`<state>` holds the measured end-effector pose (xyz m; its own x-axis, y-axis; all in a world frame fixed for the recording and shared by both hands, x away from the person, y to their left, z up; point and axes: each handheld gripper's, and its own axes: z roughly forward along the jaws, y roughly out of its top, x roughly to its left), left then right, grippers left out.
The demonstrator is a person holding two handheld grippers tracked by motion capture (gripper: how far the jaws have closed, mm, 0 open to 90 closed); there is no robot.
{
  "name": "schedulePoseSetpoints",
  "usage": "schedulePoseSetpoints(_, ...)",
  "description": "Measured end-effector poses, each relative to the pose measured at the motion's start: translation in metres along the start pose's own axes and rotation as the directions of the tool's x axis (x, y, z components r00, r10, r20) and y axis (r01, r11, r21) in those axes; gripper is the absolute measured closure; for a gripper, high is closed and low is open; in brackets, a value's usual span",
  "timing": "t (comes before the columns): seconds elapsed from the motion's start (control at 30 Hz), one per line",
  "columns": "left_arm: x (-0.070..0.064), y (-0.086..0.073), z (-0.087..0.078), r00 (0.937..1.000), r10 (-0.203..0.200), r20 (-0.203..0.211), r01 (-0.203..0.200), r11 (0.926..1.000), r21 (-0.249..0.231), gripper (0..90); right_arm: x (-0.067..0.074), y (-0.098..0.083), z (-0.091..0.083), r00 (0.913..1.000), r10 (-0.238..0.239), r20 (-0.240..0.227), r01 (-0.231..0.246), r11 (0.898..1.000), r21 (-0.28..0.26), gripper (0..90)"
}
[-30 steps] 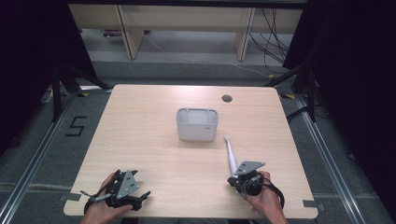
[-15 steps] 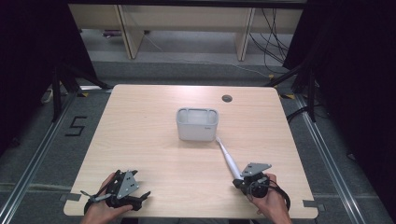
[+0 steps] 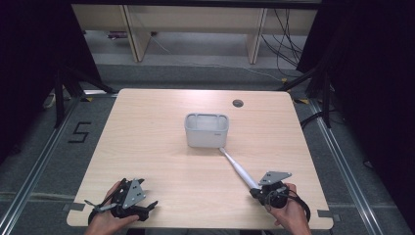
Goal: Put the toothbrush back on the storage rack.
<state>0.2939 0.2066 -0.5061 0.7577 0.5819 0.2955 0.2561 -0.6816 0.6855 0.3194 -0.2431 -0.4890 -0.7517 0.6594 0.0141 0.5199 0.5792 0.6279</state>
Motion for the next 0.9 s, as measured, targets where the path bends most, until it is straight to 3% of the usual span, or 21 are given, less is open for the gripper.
schedulePoseSetpoints(0.2, 0.0, 0.0, 0.0, 1.0, -0.002, 0.0, 0.002, 1.0, 0.0, 15.2, -0.002, -0.002, -0.003, 0.9999, 0.01, 0.004, -0.01, 1.0, 0.002, 87.4)
schedulePoseSetpoints(0.23, 0.0, 0.0, 0.0, 1.0, -0.001, 0.0, 0.001, 1.0, 0.001, 15.2, -0.003, -0.002, -0.005, 0.9999, 0.016, -0.004, -0.016, 1.0, 0.022, 87.4)
schedulePoseSetpoints(0.37, 0.0, 0.0, 0.0, 1.0, -0.001, 0.0, 0.001, 1.0, 0.0, 15.2, -0.005, -0.004, -0.006, 0.9999, 0.011, 0.006, -0.011, 1.0, 0.024, 87.4)
schedulePoseSetpoints(0.4, 0.0, 0.0, 0.0, 1.0, -0.001, -0.001, 0.001, 1.0, 0.0, 15.2, -0.005, -0.005, -0.006, 0.9996, 0.006, 0.028, -0.007, 1.0, 0.004, 87.4)
schedulePoseSetpoints(0.5, 0.0, 0.0, 0.0, 1.0, 0.0, -0.001, 0.0, 1.0, 0.001, 15.2, -0.005, -0.005, -0.007, 0.9991, 0.04, 0.016, -0.04, 0.999, 0.022, 87.4)
schedulePoseSetpoints(0.67, 0.0, 0.0, 0.0, 1.0, -0.001, -0.001, 0.001, 1.0, 0.0, 15.2, -0.008, -0.006, -0.009, 0.9995, 0.012, 0.029, -0.013, 1.0, 0.025, 87.4)
schedulePoseSetpoints(0.83, 0.0, 0.0, 0.0, 1.0, -0.001, -0.002, 0.001, 1.0, 0.0, 15.2, -0.008, -0.005, -0.011, 0.9993, 0.035, 0.011, -0.036, 0.999, 0.035, 87.0)
schedulePoseSetpoints(0.9, 0.0, 0.0, 0.0, 1.0, -0.004, -0.004, 0.004, 1.0, 0.001, 15.2, -0.008, -0.003, -0.014, 0.9998, 0.014, 0.011, -0.014, 1.0, 0.028, 84.6)
